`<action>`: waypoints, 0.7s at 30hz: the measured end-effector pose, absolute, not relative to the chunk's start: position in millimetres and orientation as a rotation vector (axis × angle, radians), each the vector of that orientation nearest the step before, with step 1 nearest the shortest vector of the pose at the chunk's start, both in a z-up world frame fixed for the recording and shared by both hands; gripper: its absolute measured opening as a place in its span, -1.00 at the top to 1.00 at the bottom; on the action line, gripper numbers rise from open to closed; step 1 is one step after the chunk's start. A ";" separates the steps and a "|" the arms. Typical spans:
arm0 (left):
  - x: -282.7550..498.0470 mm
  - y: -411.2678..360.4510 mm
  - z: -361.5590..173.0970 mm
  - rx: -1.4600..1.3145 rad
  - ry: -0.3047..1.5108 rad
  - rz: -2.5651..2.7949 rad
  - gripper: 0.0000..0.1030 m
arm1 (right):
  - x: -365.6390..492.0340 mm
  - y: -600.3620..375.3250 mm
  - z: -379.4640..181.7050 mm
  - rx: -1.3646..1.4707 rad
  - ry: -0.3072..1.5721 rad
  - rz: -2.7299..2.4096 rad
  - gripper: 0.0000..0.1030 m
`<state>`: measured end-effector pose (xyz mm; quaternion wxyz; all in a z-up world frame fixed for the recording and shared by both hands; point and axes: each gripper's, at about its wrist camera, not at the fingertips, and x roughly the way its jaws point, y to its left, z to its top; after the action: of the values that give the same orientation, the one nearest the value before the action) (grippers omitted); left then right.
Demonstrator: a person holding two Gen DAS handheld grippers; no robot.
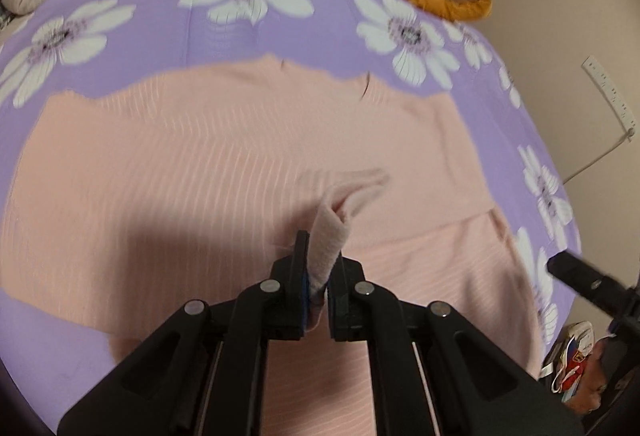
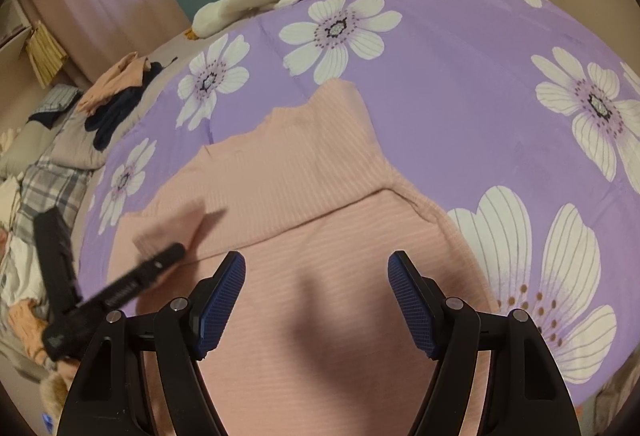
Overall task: Fold small clothes
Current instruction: 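Fold the held sleeve over the shirt back with the left gripper while the right gripper grasps the shirt edge, then lift the shirt side edge with the right gripper and fold it inward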
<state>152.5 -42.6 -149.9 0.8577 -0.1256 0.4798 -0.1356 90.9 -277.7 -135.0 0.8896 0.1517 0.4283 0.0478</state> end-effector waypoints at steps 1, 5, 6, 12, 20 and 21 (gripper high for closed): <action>151.3 -43.4 -154.2 -0.262 1.018 -0.292 0.81 | 91.3 -277.4 -136.8 0.314 0.897 0.100 -0.42; 141.4 -40.8 -153.3 -0.308 1.017 -0.342 0.21 | 92.8 -275.4 -141.1 0.319 0.913 0.105 -0.42; 138.5 -39.2 -150.5 -0.331 1.019 -0.363 0.05 | 93.4 -274.7 -141.8 0.321 0.918 0.109 -0.42; 115.1 -15.9 -114.8 -0.376 0.930 -0.347 -0.25 | 94.5 -267.7 -142.3 0.309 0.925 0.135 -0.43; 81.0 63.6 -99.3 -0.462 0.897 -0.087 -0.27 | 109.1 -249.4 -152.3 0.349 0.952 0.228 -0.42; 76.4 72.0 -99.9 -0.456 0.900 -0.052 -0.27 | 113.2 -244.5 -154.9 0.364 0.961 0.250 -0.42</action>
<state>76.4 72.0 -99.9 0.8750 -0.2186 0.4312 -0.0250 113.2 -244.5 -154.9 0.8633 0.1736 0.4586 0.1194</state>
